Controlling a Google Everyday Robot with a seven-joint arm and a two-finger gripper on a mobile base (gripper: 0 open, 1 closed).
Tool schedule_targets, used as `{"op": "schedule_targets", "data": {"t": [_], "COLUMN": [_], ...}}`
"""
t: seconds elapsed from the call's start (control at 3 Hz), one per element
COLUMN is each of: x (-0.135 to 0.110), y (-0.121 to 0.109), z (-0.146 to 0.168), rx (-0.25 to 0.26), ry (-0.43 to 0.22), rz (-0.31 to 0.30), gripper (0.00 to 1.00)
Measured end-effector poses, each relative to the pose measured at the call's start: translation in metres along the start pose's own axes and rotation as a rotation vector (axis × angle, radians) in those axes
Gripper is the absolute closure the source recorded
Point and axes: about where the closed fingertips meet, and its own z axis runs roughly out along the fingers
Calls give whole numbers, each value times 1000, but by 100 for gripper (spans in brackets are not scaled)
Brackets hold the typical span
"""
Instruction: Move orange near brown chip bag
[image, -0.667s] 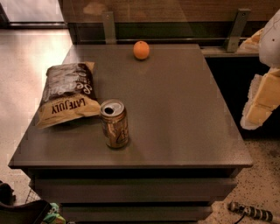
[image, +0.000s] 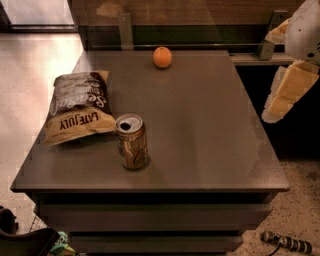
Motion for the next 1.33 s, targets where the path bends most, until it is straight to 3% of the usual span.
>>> {"op": "schedule_targets", "data": {"t": [0.33, 0.67, 1.0, 1.33], "x": [-21, -44, -66, -80], "y": [-70, -127, -172, -190], "z": [23, 39, 61, 77], "rx": [121, 212, 275, 297], "ry": [-151, -295, -474, -598], "rz": [48, 93, 145, 193], "gripper": [0, 0, 0, 0]}}
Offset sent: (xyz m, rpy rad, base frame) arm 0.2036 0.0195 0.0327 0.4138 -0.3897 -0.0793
